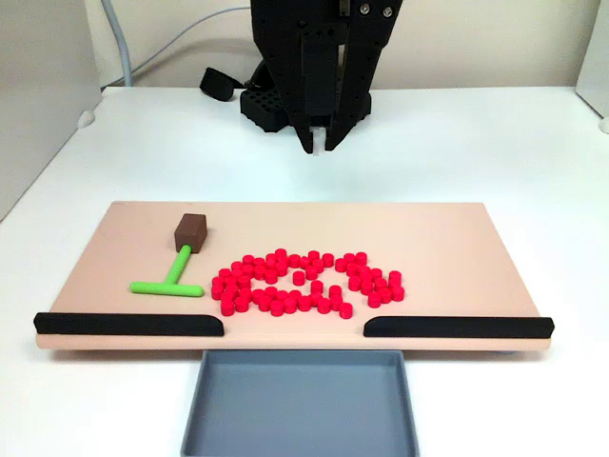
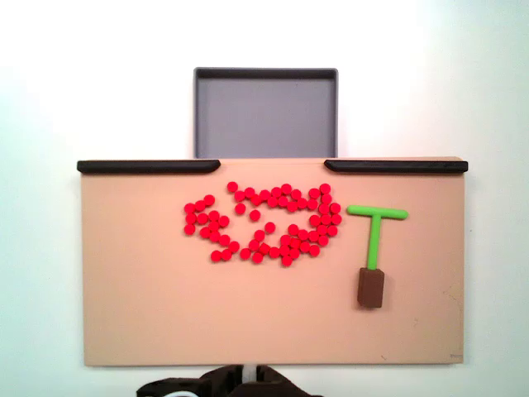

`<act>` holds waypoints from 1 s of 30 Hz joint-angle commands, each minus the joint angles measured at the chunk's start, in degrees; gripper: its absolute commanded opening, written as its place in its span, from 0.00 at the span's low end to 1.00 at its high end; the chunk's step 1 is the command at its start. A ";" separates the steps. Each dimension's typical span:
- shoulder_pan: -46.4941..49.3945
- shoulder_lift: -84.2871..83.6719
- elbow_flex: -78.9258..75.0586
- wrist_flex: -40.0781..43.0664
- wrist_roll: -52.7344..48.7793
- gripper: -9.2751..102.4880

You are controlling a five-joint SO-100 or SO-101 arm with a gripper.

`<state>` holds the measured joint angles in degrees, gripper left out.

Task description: Grasp a green tool by the dark brown handle.

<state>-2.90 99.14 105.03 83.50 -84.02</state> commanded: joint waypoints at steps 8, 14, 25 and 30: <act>0.09 0.00 -1.14 0.18 -1.32 0.09; 1.41 0.44 -1.14 0.09 -2.99 0.08; 5.98 -1.67 -1.23 -4.48 -6.68 0.08; 10.37 -1.41 -1.23 -4.48 -11.07 0.08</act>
<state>5.54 97.21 105.03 79.10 -93.16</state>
